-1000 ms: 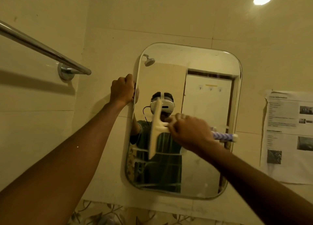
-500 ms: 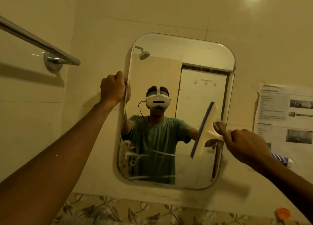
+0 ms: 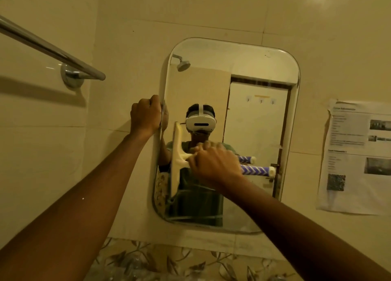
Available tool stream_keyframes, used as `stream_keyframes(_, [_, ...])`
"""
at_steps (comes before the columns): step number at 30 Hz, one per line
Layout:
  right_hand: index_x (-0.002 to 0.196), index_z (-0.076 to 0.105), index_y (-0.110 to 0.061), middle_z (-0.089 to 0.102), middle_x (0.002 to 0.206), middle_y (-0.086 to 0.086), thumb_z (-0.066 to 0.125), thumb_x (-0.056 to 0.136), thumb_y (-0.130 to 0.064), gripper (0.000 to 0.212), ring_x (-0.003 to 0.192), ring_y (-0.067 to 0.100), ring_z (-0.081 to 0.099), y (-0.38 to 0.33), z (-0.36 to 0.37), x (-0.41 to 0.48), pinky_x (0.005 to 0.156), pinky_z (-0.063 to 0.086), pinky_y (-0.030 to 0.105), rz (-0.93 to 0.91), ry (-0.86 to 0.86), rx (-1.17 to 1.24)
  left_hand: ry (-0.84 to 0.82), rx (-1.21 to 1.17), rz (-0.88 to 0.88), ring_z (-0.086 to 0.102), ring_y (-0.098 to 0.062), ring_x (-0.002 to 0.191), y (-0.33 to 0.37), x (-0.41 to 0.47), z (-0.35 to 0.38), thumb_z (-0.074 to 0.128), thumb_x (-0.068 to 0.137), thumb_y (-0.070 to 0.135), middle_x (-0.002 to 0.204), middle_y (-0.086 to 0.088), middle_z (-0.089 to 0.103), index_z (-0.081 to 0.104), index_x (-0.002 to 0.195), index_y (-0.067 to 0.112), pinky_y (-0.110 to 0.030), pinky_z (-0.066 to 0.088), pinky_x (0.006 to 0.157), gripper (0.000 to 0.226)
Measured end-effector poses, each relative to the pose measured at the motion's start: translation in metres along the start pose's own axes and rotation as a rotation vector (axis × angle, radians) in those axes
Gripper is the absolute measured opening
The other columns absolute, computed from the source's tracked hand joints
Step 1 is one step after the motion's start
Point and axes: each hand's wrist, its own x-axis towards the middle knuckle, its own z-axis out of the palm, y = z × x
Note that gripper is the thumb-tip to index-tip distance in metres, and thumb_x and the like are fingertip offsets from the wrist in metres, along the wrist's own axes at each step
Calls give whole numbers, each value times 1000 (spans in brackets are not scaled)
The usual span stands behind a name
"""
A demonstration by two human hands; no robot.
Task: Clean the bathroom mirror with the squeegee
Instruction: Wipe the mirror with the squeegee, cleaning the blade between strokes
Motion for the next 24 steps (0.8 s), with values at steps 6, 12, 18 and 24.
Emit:
stream_keyframes(6, [99, 51, -27, 55, 88, -9, 26, 100, -41, 29, 67, 9, 56, 99, -8, -78, 54, 49, 24, 258, -122, 8, 18, -19, 1, 57, -38, 94, -4, -4, -1, 32, 97, 28, 80, -13, 55, 44, 56, 16, -48, 48, 84, 44])
stream_keyframes(12, [62, 43, -27, 50, 57, -4, 31, 101, -39, 43, 48, 8, 47, 99, -10, -101, 48, 40, 18, 337, -116, -59, -9, 17, -11, 56, -35, 92, -15, -17, -4, 33, 97, 29, 83, -18, 59, 49, 60, 10, -42, 47, 78, 44])
stream_keyframes(18, [77, 57, -23, 47, 63, -5, 25, 102, -43, 46, 57, 11, 48, -22, 10, -43, 59, 48, 29, -3, -72, 63, -11, 50, -35, 52, -33, 92, -26, -23, 0, 33, 97, 28, 83, -18, 58, 51, 65, 6, -34, 36, 71, 42])
stream_keyframes(24, [109, 61, -19, 62, 108, 7, 25, 101, -46, 46, 87, 22, 60, -31, 23, -40, 65, 46, 33, 46, -93, 12, 2, 50, -27, 57, -37, 92, -31, -22, -1, 33, 96, 28, 80, -17, 58, 49, 60, 9, -40, 45, 76, 44])
